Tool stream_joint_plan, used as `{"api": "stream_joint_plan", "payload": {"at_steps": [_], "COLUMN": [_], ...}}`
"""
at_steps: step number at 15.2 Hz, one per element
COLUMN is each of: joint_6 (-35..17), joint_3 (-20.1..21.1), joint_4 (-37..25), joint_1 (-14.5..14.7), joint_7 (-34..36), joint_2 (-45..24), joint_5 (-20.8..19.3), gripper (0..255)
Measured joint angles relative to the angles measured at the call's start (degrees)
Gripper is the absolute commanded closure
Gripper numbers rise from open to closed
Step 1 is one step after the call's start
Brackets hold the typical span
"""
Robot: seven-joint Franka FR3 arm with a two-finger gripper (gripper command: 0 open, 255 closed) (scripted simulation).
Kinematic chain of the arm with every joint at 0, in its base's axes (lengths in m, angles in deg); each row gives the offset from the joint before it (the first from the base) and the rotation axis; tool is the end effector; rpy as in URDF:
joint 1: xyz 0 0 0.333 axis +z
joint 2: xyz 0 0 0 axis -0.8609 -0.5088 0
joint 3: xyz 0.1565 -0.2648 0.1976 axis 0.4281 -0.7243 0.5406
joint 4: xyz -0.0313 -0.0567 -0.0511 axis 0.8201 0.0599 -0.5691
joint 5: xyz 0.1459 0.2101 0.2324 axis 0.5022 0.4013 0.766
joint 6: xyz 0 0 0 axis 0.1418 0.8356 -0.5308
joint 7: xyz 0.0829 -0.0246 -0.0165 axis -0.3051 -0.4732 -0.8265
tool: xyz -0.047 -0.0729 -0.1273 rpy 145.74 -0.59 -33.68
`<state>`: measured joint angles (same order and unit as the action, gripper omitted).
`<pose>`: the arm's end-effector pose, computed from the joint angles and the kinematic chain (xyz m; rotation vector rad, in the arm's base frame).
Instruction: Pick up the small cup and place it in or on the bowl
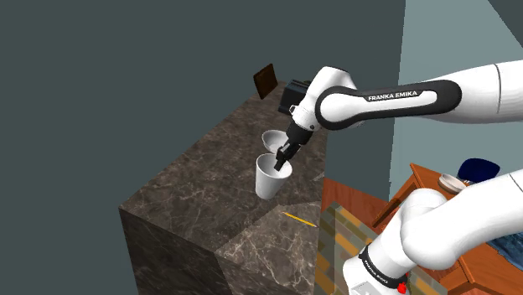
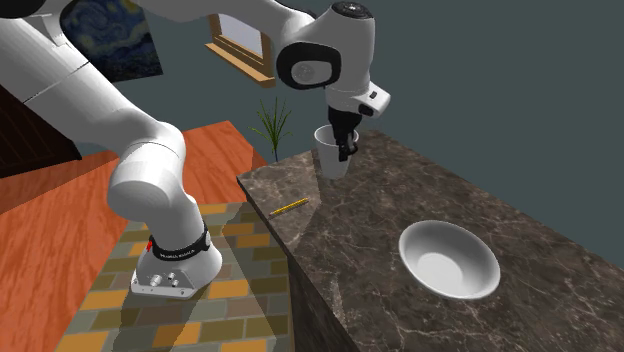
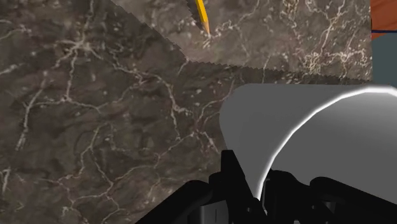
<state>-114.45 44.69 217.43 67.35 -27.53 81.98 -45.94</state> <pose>0.3420 0.0809 0.4441 -2.9155 -0.1951 -0.1072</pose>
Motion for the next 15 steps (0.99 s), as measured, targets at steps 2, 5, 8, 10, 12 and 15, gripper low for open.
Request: {"api": "stream_joint_plan", "payload": {"at_steps": [2, 5, 8, 10, 12, 15], "joint_6": [1.71, 4.16, 6.42, 8.28, 10.07, 11.50], "joint_3": [-0.03, 0.02, -0.03, -0.13, -0.13, -1.47], "joint_4": [-1.05, -2.68, -4.49, -5.60, -6.98, -8.79], "joint_1": [-0.13, -0.23, -0.36, -0.48, -0.52, -1.27], "joint_7": [0.42, 1.14, 1.67, 2.02, 2.48, 1.11], "joint_2": [0.69, 1.58, 2.06, 2.83, 3.31, 2.56], "joint_5": [-0.32, -0.71, -1.08, -1.37, -1.59, -2.27], "gripper": [255, 255, 255, 255, 255, 255]}}
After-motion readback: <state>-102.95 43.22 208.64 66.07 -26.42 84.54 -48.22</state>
